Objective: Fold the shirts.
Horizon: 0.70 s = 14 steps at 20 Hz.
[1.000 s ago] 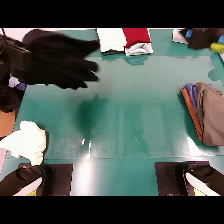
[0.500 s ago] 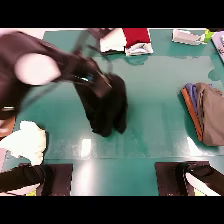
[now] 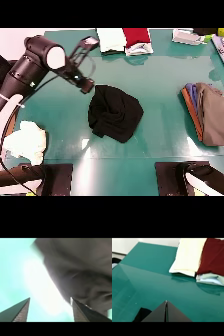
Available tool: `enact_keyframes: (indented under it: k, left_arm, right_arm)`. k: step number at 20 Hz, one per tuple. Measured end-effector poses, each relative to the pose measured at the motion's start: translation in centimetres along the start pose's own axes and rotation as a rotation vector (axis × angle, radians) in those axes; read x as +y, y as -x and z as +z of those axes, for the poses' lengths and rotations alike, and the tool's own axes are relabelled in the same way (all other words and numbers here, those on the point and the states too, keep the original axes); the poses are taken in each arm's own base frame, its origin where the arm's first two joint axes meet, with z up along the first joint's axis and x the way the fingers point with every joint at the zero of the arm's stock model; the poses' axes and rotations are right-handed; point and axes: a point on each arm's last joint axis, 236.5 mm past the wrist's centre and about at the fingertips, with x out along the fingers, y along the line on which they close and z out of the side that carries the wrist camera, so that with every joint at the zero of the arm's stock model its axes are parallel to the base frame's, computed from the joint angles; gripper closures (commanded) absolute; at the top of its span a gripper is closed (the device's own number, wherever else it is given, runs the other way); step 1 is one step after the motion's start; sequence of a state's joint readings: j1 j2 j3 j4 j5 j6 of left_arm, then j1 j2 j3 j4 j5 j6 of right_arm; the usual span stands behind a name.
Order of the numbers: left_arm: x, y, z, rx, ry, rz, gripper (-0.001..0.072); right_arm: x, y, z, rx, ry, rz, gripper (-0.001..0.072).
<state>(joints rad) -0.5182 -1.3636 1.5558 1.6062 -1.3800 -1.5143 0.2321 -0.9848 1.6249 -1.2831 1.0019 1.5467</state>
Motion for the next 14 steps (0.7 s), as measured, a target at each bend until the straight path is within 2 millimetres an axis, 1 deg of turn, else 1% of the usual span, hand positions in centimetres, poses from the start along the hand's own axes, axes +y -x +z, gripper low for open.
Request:
enact_keyframes:
  k: [1, 3, 4, 6, 7, 9, 12, 13, 14]
  left_arm:
    - [0.6, -1.6, -1.6, 0.05, 0.045, -0.022, 0.0101]
    - [0.6, -4.9, -4.4, 0.125, 0.114, -0.073, 0.0101]
    - [0.2, -6.5, -5.6, 0.15, 0.141, -0.1, 0.0101]
    - [-1.5, -9.4, -7.4, 0.191, 0.187, -0.166, 0.0101]
    - [-2.3, -10.6, -8.1, 0.209, 0.206, -0.193, 0.0101]
    - [-3.5, -12.6, -8.8, 0.228, 0.23, -0.224, 0.0102]
    - [-4.9, -14.1, -9.3, 0.245, 0.246, -0.257, 0.0105]
    - [-5.0, -14.4, -9.3, 0.242, 0.25, -0.259, 0.018]
    - [-5.2, -14.7, -9.4, 0.245, 0.254, -0.261, 0.0479]
  right_arm:
    - [-0.1, -0.5, -0.5, 0.019, -0.003, -0.001, 0.0692]
    - [-0.4, -1.4, -1.4, 0.058, -0.008, -0.003, 0.0692]
    - [-0.6, -1.9, -1.8, 0.075, -0.01, -0.005, 0.0692]
    - [-0.9, -2.8, -2.8, 0.112, -0.016, -0.006, 0.0692]
    - [-1.0, -3.2, -3.2, 0.129, -0.018, -0.008, 0.0692]
    - [-1.2, -3.9, -4.2, 0.165, -0.023, -0.009, 0.0692]
    - [-1.4, -4.4, -4.9, 0.196, -0.027, -0.009, 0.0692]
    - [-1.5, -4.5, -5.1, 0.201, -0.027, -0.01, 0.0692]
    - [-1.5, -4.5, -5.2, 0.207, -0.028, -0.01, 0.0692]
